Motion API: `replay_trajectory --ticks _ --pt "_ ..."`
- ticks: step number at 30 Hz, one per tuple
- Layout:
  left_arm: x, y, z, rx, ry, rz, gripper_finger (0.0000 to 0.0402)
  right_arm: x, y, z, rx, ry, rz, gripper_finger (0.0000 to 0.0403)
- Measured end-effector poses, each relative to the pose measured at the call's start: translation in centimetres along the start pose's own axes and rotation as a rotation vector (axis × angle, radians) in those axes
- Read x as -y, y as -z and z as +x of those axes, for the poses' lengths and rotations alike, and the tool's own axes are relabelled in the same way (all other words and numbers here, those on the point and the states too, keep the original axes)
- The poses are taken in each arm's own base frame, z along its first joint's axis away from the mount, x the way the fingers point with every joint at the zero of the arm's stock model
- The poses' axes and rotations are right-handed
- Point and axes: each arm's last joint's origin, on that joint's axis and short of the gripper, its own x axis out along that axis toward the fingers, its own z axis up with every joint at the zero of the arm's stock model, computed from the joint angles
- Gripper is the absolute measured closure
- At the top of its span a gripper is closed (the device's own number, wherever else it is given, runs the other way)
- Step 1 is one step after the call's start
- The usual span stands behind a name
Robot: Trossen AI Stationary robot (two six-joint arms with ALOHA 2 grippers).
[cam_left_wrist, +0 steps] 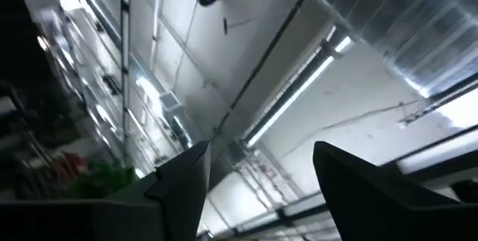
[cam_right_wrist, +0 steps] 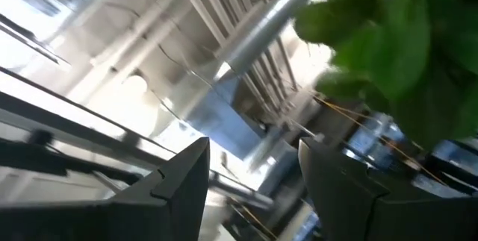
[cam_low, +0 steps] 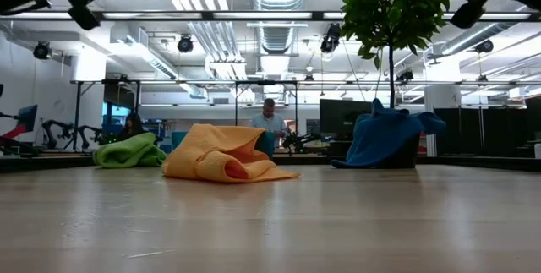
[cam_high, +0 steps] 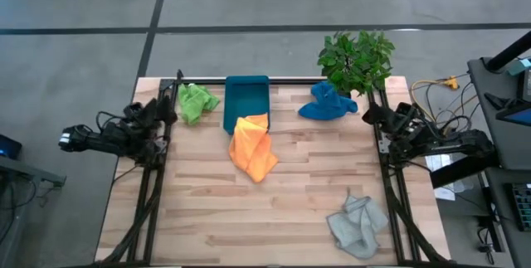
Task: Fold microfiber towels
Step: Prepare the grey microfiber cloth
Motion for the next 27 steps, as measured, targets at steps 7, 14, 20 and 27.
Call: replay_trajectory --ticks 7,14,20,27 --pt "-0.1 -0.2 0.0 0.047 -0.057 0.125 0.0175 -0.7 -0.7 0.0 0.084 -0.07 -0.029 0.0202" --pt "-0.9 -1.0 -0.3 0.247 -0.386 0.198 0.0175 -1.5 -1.4 0.4 0.145 -0.092 -0.036 0.0202" --pt "-0.8 -1.2 -0.4 0.283 -0.39 0.117 0.0175 -7.1 -4.5 5.3 0.267 -0.214 -0.238 0.0202" --pt "-0.6 -1.0 -0.3 0.228 -0.32 0.169 0.0175 -14.3 -7.1 12.8 0.257 -0.363 -0.605 0.0202"
